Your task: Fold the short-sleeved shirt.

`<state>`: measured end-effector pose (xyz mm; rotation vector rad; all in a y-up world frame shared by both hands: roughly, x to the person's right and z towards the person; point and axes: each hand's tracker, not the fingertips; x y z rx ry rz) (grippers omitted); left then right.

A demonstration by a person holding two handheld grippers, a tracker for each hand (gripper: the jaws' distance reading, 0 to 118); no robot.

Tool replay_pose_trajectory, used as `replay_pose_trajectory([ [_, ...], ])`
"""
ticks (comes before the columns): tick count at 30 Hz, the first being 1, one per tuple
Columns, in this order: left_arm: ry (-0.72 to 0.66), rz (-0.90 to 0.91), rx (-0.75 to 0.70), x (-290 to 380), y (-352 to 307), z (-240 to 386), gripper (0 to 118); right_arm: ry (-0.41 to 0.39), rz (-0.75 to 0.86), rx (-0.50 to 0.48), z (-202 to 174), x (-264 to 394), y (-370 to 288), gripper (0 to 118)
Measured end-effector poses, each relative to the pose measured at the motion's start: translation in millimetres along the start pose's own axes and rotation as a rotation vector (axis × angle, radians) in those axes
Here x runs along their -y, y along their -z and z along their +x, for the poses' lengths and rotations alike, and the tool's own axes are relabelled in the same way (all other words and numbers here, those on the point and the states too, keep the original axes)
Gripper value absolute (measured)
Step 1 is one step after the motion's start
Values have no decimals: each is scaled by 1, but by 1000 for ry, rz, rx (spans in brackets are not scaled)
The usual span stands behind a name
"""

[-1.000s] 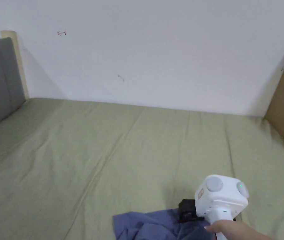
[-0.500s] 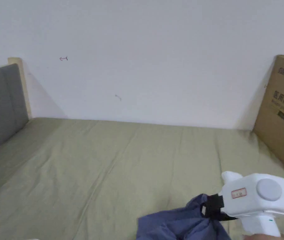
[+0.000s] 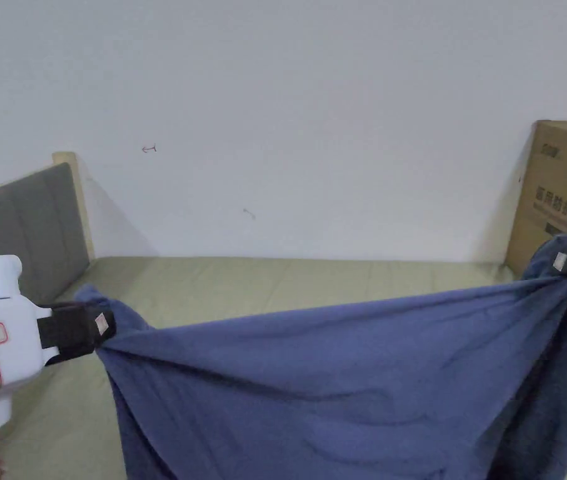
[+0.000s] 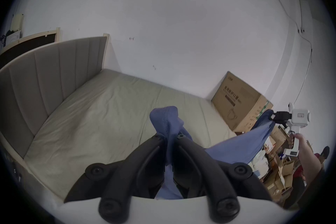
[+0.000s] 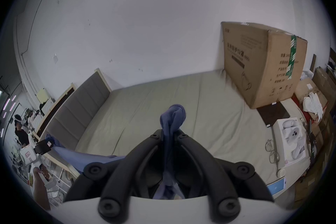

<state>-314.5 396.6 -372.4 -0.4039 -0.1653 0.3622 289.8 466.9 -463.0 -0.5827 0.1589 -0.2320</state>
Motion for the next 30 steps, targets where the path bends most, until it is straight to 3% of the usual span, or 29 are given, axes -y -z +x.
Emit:
replay_pose_trajectory([
  [7,16,88,28,-53,15,28,6,35,104,6,-7,-52,-8,9],
  [10,2,119,40,-83,36,38,6,13,140,42,-13,-83,4,9],
  [15,-19,170,-11,-130,94,48,6,-61,184,77,-15,-135,46,9],
  [21,16,218,-110,-170,176,59,6,-25,223,110,-18,-182,123,9],
  [27,66,219,-187,-161,246,45,6,-122,204,180,-19,-172,203,9],
  [30,38,138,-226,-120,279,25,6,-108,178,182,-10,-131,248,9],
])
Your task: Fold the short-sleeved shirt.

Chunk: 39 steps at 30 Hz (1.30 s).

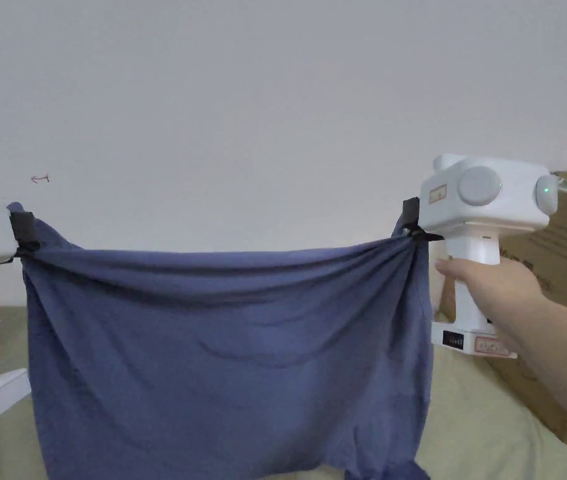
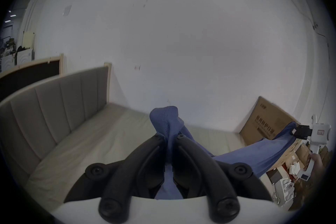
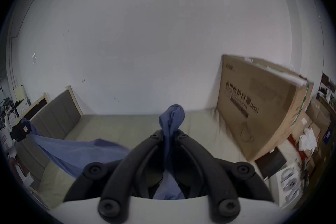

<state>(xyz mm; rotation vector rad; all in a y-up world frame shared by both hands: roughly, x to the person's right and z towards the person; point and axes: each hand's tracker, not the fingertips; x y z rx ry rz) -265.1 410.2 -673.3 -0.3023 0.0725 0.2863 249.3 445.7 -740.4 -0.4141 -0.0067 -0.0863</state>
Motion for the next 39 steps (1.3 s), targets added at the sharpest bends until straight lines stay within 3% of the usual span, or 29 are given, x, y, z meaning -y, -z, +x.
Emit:
replay_pose_trajectory([
  [7,-41,-461,-41,189,30,-39,6,146,-360,62,18,225,42,9],
  [10,-47,-572,-5,258,-2,-64,6,154,-466,22,43,309,24,9],
  [13,-69,-594,24,300,-52,-101,6,121,-475,-25,63,368,-39,9],
  [14,-56,-608,36,309,-74,-110,6,109,-500,-31,69,382,-64,9],
  [20,23,-669,90,335,-190,-136,6,219,-531,-94,90,425,-203,9],
  [22,9,-734,79,338,-210,-141,6,205,-547,-77,88,435,-233,9],
  [26,9,-788,80,339,-230,-142,6,292,-626,-74,92,456,-260,9],
  [30,-1,-792,80,339,-227,-144,8,321,-644,-72,96,467,-252,10],
  [31,-23,-785,72,338,-226,-146,15,325,-653,-61,97,467,-247,14],
  [32,-51,-774,70,338,-225,-146,47,341,-653,-38,97,465,-244,42],
  [33,-81,-752,55,335,-226,-147,88,378,-635,-14,97,463,-243,74],
  [34,-102,-731,48,332,-228,-147,115,404,-615,0,98,460,-244,92],
  [37,-163,-622,95,315,-239,-143,115,470,-560,-46,100,440,-253,93],
  [39,-155,-566,63,296,-247,-134,115,393,-520,-25,92,422,-264,93],
])
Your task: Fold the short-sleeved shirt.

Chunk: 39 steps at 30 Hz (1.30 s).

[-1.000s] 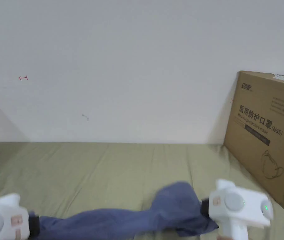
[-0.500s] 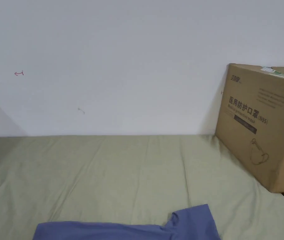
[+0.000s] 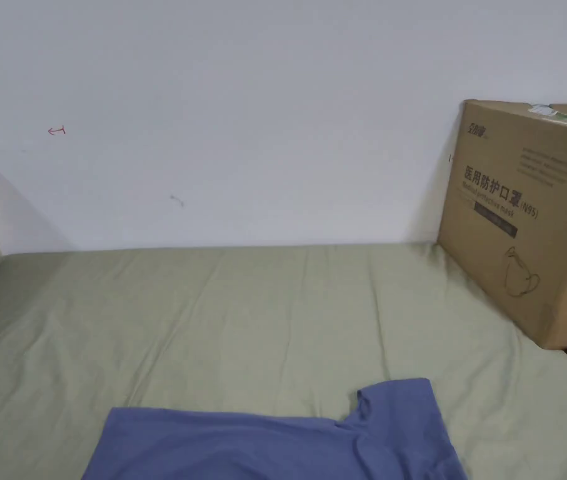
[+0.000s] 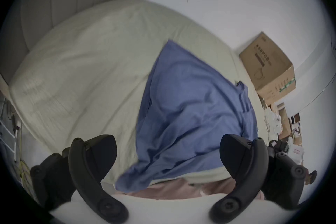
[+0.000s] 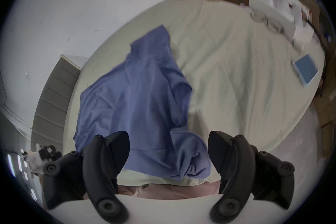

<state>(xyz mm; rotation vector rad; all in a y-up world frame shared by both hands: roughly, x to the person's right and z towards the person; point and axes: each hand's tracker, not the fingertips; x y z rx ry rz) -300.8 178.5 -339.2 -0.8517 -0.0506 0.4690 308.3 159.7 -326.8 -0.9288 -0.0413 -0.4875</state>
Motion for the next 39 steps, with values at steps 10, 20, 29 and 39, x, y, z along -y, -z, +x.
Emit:
replay_pose_trajectory([
  [10,379,672,-62,9,-94,107,11,-186,666,-61,-99,31,-104,0],
  [20,435,644,53,-25,-93,128,0,-293,581,-154,-124,8,-97,0],
  [29,444,-246,108,-228,138,104,56,-287,451,-144,-120,-17,-51,0],
  [39,294,-378,-144,-244,322,36,113,-259,279,-112,-115,-38,19,0],
])
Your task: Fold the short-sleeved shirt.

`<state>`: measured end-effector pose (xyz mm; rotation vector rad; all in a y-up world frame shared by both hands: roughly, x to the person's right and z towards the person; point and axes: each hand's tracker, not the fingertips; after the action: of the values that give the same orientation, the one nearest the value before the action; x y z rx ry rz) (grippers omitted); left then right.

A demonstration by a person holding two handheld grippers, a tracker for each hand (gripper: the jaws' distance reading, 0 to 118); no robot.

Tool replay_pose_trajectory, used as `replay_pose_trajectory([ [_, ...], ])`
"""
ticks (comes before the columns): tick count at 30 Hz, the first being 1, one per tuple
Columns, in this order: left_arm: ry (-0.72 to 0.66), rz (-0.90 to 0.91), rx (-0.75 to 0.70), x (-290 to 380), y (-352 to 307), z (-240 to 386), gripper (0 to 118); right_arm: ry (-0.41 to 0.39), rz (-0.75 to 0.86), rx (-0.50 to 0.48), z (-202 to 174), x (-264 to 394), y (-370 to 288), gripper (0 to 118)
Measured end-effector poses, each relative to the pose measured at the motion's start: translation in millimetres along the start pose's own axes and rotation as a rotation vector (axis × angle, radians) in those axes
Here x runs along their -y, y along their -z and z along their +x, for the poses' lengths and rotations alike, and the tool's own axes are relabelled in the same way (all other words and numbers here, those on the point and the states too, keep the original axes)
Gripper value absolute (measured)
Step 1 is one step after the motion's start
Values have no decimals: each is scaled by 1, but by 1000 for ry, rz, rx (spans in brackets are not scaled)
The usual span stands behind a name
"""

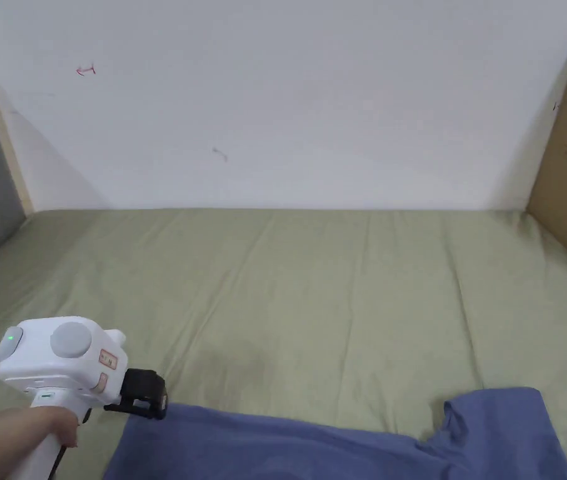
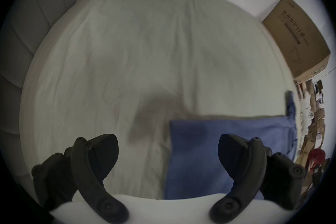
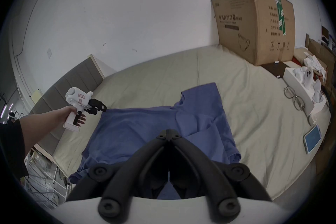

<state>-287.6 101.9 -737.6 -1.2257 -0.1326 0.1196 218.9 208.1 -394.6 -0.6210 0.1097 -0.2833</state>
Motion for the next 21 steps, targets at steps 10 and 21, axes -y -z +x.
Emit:
replay_pose_trajectory([
  [10,168,110,-87,21,20,13,99,45,-93,-7,4,12,40,0],
  [21,240,210,-45,41,-20,28,0,132,-122,-24,67,-96,98,0],
])
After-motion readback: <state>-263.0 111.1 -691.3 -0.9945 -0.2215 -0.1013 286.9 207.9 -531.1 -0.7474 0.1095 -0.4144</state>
